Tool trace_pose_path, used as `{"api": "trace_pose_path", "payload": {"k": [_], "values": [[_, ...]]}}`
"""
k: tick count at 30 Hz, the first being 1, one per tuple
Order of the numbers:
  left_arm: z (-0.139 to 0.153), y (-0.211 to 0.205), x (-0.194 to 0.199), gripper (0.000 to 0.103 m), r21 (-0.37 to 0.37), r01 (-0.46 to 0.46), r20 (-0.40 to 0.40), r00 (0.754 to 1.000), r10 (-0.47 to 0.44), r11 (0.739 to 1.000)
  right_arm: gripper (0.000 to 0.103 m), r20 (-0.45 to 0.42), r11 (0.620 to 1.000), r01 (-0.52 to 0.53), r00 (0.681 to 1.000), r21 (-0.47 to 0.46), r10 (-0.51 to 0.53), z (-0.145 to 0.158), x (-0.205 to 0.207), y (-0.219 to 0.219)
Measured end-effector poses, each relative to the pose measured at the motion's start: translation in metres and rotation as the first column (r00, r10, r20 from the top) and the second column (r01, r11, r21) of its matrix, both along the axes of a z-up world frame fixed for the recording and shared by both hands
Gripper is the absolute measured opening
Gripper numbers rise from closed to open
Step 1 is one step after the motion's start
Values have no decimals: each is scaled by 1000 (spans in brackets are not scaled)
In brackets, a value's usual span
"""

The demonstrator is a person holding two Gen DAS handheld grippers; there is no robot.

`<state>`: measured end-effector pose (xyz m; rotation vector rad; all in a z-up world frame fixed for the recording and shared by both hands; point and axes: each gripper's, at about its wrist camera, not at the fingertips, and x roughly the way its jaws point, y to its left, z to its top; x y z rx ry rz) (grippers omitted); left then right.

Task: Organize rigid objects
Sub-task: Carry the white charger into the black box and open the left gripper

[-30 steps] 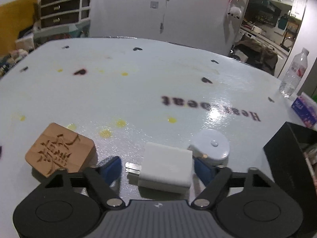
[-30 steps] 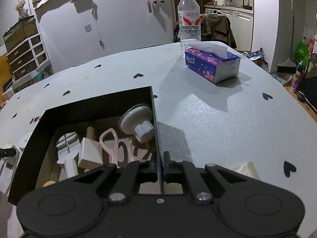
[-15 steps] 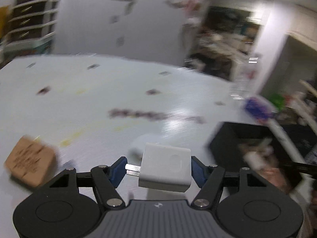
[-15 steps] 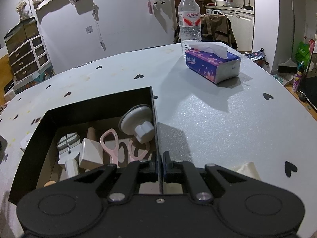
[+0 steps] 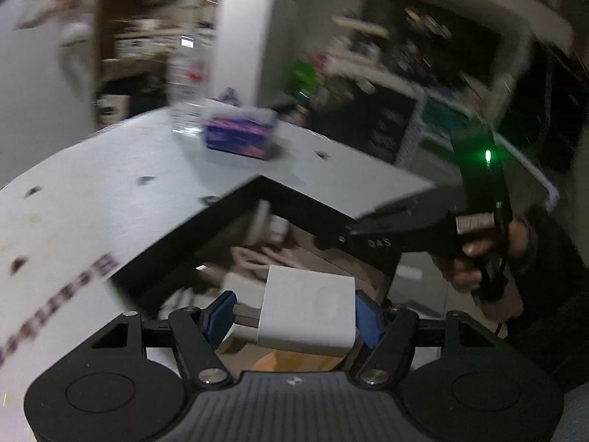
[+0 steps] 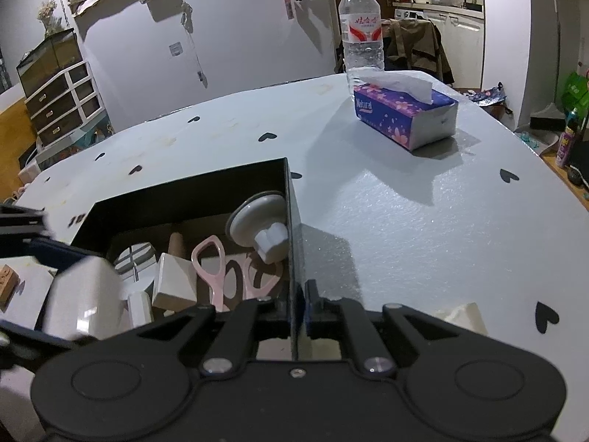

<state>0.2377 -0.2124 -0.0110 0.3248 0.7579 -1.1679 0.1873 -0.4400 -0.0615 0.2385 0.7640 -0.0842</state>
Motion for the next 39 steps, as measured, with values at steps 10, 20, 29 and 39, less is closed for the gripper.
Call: {"api": "trace_pose_path", "payload": {"k": [10, 20, 29, 39], "values": [[-13, -68, 14, 68, 90, 248, -13, 969, -248, 965, 9, -4, 998, 19, 1000, 67, -19, -2, 1, -9], [-23, -105, 5, 68, 201, 385, 15, 918, -396, 901, 9, -7, 997, 21, 1000, 71, -21, -2, 3, -10], [-19, -102, 17, 89, 141, 320, -14, 947, -321, 937, 9, -6, 997, 19, 1000, 70, -19, -2, 3, -8], [-11, -92, 12, 92, 127, 307, -24, 952, -306, 943, 9, -5, 997, 16, 1000, 72, -16, -2, 3, -8]]}}
